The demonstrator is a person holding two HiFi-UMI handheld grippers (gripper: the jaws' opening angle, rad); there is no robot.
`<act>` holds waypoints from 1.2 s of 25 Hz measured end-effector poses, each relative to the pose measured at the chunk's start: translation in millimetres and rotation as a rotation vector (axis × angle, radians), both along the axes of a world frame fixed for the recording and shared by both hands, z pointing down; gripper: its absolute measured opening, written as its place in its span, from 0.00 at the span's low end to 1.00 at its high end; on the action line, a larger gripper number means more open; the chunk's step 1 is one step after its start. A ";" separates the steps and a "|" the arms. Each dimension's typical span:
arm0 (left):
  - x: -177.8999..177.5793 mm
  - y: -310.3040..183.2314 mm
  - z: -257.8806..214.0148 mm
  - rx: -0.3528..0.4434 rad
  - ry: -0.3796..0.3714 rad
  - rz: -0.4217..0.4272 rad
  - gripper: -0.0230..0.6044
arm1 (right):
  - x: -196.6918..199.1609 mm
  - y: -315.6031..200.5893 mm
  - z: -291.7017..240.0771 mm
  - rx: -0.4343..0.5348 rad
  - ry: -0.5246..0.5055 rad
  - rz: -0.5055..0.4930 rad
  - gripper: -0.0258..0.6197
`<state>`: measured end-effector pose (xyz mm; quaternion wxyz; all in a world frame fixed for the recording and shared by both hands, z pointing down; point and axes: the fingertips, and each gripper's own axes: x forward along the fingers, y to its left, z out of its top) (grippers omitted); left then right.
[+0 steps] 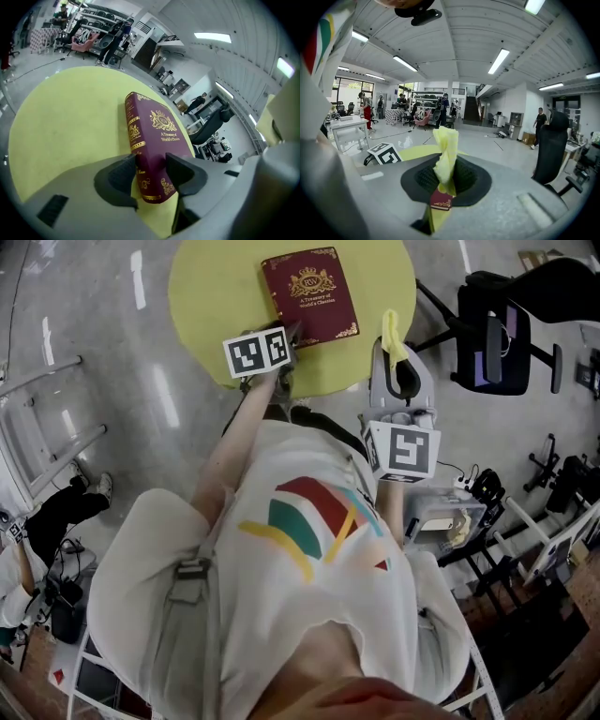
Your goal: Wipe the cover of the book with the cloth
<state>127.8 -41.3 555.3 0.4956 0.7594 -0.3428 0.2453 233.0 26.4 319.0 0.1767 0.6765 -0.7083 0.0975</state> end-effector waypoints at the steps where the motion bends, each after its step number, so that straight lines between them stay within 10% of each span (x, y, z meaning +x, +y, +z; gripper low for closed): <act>1: 0.1 -0.3 -0.1 -0.004 0.003 0.002 0.37 | -0.3 -0.8 0.7 -0.002 0.000 -0.003 0.09; 11: 4.3 -1.0 8.7 0.018 0.040 0.004 0.37 | -13.7 -33.7 16.0 -0.026 0.098 -0.121 0.09; 23: 3.1 1.2 5.5 -0.001 0.084 -0.019 0.37 | 14.8 -133.5 124.6 -0.284 0.900 -0.582 0.09; 30: 0.8 -1.2 3.6 0.009 0.103 -0.037 0.37 | 16.9 -172.2 182.0 -0.395 1.037 -0.741 0.09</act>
